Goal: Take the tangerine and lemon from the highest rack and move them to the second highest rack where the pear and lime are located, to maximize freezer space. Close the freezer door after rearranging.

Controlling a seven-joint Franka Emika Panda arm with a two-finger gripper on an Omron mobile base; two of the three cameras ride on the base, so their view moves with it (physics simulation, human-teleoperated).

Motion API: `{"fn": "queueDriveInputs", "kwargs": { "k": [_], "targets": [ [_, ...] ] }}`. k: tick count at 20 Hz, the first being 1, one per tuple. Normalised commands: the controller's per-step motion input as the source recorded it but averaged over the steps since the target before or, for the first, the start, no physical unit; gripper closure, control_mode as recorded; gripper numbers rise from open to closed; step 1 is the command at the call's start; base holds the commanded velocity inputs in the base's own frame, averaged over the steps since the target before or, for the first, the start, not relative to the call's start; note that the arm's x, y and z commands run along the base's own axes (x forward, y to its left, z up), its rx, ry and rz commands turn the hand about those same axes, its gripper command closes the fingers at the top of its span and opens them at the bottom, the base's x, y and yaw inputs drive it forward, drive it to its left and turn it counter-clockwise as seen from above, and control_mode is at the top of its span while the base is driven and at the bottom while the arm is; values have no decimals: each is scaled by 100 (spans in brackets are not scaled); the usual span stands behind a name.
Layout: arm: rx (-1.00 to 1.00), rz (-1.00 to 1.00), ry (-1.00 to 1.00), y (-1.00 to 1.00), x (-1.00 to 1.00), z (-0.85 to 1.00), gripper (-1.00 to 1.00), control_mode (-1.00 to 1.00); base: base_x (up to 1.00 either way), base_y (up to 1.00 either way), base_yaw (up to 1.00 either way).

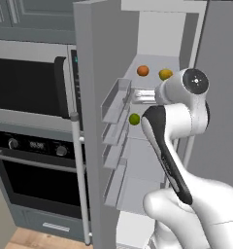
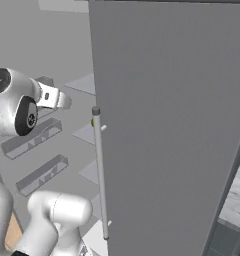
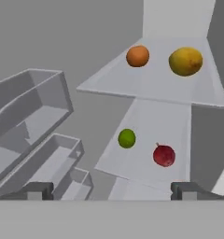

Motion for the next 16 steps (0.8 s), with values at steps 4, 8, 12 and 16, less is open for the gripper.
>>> {"fn": "queueDriveInputs", "kwargs": {
  "k": [4,8,12,16],
  "targets": [
    [-29,3,-4,-22,2,58,-100,-100,0,0,0],
    [-23,9,7,-26,1,58,-100,-100,0,0,0],
    [-23,16,16,-27,3,41,-100,-100,0,0,0],
    [-19,8,8,-26,8,10,-100,-100,0,0,0]
  ]
}}
